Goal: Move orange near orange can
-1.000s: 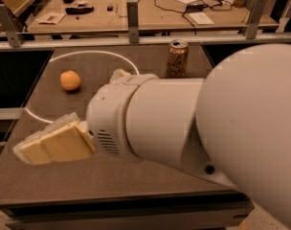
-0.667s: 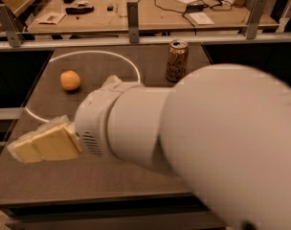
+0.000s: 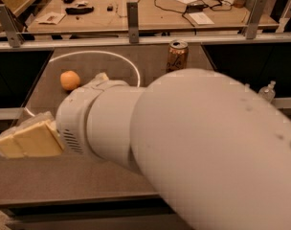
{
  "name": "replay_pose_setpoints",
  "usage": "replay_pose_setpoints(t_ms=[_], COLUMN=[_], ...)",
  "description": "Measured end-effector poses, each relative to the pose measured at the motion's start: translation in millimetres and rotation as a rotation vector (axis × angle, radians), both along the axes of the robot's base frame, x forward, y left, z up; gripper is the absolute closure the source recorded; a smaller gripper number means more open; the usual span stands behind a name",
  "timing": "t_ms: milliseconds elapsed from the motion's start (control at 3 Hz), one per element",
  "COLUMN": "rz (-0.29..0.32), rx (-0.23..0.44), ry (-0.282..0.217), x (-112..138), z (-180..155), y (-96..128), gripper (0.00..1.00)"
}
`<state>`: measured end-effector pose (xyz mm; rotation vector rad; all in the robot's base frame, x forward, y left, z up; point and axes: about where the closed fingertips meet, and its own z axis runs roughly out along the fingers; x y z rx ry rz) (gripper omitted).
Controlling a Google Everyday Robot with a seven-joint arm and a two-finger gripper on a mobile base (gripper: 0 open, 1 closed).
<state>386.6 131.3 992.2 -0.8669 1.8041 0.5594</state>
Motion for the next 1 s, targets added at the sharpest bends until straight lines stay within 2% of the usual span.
replay_pose_setpoints(t_ms=[333,667,1000], rz=[-0.030,-0.059,-0.161], rx=[-0.024,-0.036,-0.080], ry=[0.029,0.083,0.072], x=[6,23,25], z=[-22,-69,-106], y=[-1,6,-11], gripper=[0.00,0.00,0.00])
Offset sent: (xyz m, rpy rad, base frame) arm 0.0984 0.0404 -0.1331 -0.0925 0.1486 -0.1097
